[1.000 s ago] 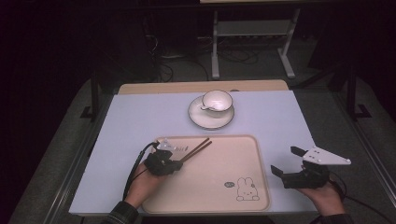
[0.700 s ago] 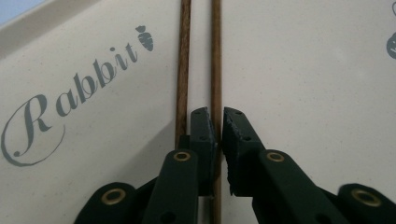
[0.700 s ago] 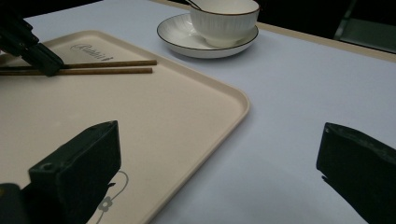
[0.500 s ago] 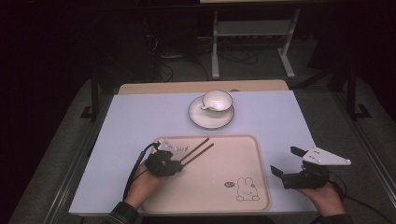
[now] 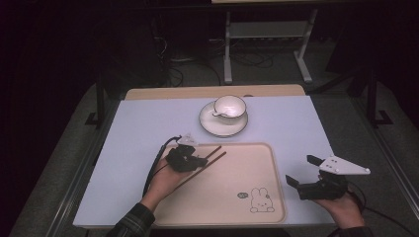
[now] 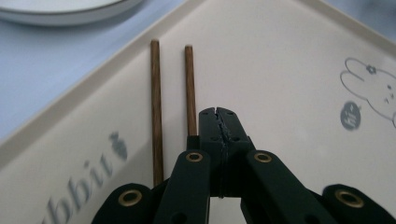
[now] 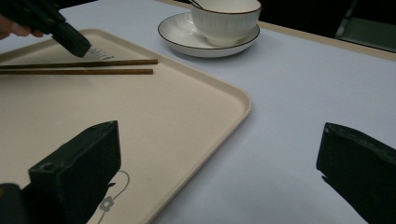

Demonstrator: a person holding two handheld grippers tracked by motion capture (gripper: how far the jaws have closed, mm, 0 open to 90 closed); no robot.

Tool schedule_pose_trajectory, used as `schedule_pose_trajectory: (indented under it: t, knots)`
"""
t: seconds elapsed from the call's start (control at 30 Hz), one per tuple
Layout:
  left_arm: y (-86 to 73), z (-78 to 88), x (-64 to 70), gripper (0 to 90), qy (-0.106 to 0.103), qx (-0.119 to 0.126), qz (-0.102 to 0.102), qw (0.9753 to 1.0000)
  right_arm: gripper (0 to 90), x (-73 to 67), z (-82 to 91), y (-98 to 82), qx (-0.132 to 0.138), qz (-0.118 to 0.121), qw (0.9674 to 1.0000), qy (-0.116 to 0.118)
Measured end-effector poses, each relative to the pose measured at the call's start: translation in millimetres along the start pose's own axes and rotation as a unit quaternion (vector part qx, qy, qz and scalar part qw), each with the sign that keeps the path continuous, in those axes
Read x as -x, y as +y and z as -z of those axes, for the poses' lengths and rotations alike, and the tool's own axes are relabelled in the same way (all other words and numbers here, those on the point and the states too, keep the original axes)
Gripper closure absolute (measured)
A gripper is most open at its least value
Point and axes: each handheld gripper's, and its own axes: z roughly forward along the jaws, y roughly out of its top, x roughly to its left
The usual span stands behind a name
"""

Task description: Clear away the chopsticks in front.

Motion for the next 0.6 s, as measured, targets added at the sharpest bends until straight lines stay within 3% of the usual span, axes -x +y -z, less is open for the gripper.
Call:
schedule_pose_trajectory:
  t: [0.23,0.33,0.5,0.6]
  knots:
    - [21.8,-25.9,-3.0,89.4,-0.011,0.005,-0.008,0.9999,0.0,1.7,0.6,-1.0,0.001,-0.002,1.0,0.0]
    - [28.9,-46.1,-4.4,89.4,-0.018,0.0,-0.007,0.9998,0.0,2.4,0.6,-1.7,0.0,-0.002,1.0,0.0]
    - [27.8,-64.7,-8.7,89.3,-0.019,-0.011,-0.003,0.9998,0.0,2.9,1.0,-2.0,0.0,-0.004,1.0,0.0]
    - [26.3,-65.3,-11.9,89.4,-0.025,-0.001,0.008,0.9997,0.0,3.1,1.2,-2.2,-0.001,-0.004,1.0,0.0]
